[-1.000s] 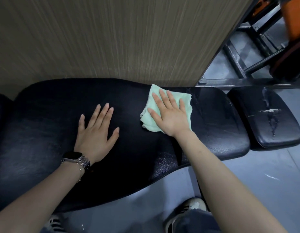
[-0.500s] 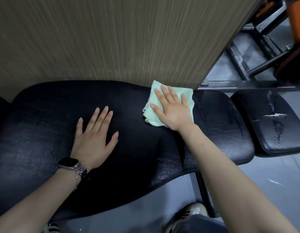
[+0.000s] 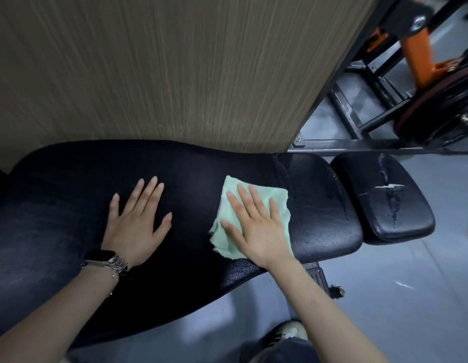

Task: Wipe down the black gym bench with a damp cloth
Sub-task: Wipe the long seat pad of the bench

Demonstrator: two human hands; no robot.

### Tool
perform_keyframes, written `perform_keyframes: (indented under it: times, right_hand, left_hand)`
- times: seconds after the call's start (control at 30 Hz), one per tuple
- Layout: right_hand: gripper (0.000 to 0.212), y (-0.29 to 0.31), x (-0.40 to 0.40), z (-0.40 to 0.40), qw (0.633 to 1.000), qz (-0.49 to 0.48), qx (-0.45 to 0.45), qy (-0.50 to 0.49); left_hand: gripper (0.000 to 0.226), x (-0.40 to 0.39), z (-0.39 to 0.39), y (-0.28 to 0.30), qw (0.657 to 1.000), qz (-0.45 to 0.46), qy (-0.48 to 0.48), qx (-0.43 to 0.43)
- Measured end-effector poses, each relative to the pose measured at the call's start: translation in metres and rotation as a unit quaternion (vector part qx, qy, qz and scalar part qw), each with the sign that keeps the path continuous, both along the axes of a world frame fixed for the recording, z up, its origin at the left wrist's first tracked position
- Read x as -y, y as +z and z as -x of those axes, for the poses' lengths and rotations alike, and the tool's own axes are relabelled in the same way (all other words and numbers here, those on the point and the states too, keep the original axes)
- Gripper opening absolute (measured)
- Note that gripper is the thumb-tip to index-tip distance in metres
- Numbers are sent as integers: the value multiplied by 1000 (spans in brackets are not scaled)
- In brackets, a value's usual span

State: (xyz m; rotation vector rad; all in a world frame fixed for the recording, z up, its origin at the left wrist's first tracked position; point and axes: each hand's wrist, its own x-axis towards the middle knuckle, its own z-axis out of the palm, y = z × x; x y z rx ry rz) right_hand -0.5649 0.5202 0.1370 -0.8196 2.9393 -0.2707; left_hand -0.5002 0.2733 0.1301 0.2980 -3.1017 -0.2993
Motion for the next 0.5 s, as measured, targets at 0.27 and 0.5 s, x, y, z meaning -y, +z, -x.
perform_keyframes:
  times: [0.27,0.5]
  right_hand:
    - [62,-2,-24,-43,999,2,-36,4]
    - [61,-1,-51,-58,999,6,-39,14]
  left_hand:
    - [77,-1,-2,4,1000,-13,-1,-3]
    - [63,-4,-1,8,1000,-26,-2,15]
